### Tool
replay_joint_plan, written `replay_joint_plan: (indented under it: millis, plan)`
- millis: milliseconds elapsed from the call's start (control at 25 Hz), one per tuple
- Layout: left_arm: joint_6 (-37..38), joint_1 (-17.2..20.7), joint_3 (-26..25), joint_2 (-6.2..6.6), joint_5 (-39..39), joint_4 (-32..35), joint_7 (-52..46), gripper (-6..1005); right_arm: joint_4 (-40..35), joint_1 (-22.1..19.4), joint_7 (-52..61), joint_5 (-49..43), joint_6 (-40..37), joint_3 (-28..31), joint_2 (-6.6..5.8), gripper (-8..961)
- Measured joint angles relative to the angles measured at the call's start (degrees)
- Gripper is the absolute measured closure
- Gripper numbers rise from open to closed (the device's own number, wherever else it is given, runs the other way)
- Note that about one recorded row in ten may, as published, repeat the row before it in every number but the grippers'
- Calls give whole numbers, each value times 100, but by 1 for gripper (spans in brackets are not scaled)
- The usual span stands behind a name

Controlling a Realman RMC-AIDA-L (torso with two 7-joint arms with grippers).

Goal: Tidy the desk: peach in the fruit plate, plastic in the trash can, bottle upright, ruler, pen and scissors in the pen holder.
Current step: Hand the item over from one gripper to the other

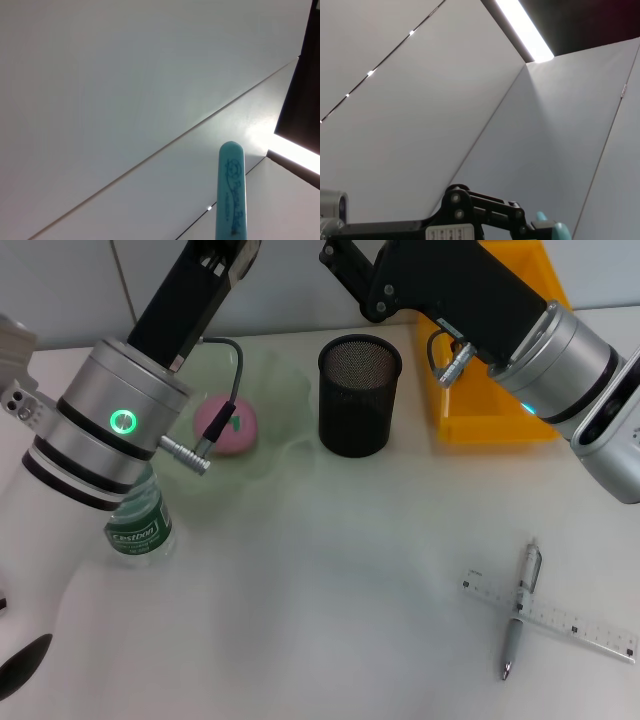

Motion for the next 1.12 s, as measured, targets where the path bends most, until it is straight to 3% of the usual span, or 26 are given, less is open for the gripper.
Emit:
replay_joint_plan:
  millis: [80, 520, 960, 1120]
  plan:
    - [0, 4, 7, 0, 0, 13, 0, 728, 0, 1, 1, 0, 0, 2, 0, 539]
    - [-3, 44, 23, 0, 0, 41, 0, 728, 50, 1, 0, 16, -39, 19, 0, 559]
    - [-35, 31, 32, 0, 0, 47, 0, 728, 53, 8, 0, 18, -55, 18, 0, 667]
    - [-36, 35, 31, 0, 1, 47, 0, 728, 53, 10, 0, 26, -55, 26, 0, 664]
